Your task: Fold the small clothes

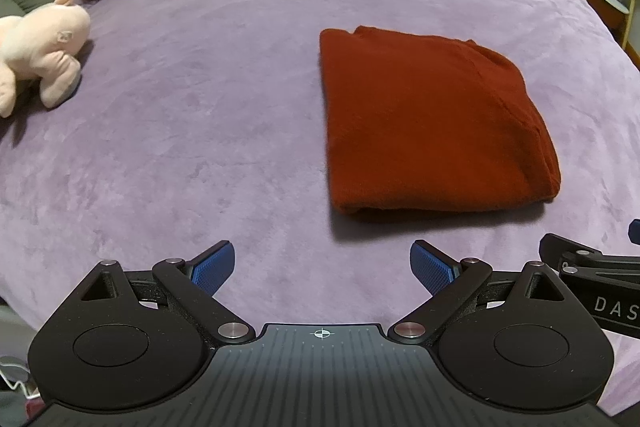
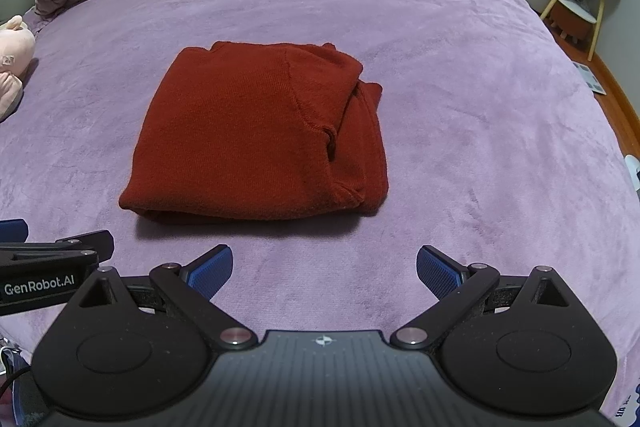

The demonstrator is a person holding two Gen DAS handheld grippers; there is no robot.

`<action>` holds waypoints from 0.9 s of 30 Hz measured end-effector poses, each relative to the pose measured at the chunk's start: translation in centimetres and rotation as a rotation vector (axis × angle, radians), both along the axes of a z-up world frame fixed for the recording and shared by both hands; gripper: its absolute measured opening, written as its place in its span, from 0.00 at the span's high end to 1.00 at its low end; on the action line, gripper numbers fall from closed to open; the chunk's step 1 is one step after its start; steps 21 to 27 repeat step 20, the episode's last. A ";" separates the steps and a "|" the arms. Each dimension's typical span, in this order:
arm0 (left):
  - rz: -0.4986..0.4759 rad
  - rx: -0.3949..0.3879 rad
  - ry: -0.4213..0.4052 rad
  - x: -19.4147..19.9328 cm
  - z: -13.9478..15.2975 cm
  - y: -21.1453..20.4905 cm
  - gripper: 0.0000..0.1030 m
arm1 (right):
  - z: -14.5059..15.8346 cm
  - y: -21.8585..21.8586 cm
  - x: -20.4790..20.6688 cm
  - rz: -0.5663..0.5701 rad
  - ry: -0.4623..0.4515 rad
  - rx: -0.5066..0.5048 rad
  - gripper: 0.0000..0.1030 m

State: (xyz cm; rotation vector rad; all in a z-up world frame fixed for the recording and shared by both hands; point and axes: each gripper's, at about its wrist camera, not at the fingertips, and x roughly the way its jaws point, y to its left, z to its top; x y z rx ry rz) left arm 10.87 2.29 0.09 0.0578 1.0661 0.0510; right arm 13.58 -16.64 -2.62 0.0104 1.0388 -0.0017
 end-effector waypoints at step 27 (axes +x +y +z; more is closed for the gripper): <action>-0.012 0.033 -0.002 -0.3 0.0 -0.4 0.05 | -0.2 -0.3 0.0 -0.004 0.003 0.001 0.04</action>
